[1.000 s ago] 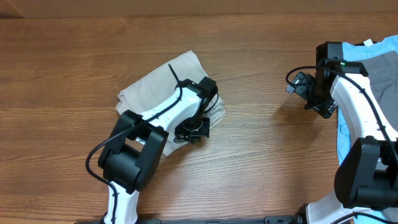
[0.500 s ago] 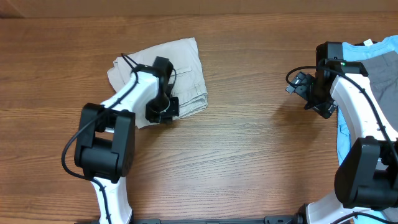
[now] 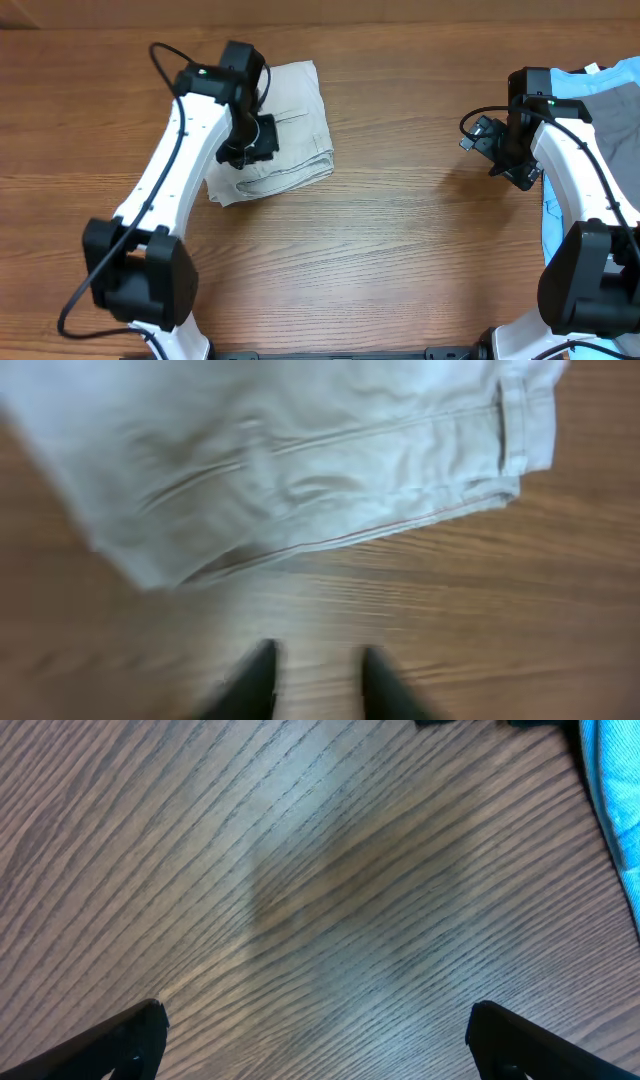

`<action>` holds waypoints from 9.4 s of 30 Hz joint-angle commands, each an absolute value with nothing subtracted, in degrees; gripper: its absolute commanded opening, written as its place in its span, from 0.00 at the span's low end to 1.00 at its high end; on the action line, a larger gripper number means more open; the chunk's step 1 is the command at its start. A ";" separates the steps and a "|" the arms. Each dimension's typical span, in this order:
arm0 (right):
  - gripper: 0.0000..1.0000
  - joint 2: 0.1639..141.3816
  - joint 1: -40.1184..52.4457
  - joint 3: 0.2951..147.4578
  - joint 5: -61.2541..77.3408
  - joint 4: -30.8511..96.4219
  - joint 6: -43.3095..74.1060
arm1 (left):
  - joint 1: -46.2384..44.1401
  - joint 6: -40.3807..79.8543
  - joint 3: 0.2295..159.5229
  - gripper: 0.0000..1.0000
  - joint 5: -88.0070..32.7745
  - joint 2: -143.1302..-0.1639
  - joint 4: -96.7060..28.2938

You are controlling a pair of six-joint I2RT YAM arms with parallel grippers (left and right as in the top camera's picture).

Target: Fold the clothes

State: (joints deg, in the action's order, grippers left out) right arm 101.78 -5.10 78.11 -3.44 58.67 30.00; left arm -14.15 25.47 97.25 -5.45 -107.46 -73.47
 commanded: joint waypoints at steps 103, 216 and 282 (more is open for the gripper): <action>1.00 101.03 -4.99 78.72 -4.01 58.57 30.22 | 24.01 17.10 73.71 0.66 22.63 -104.77 -31.83; 1.00 101.03 -4.99 78.72 -4.01 58.57 30.22 | 2.44 8.16 80.77 1.00 -8.58 -99.35 -22.52; 1.00 97.84 -2.85 78.72 -4.01 58.57 30.22 | 2.44 8.16 80.77 1.00 -8.58 -99.35 -22.52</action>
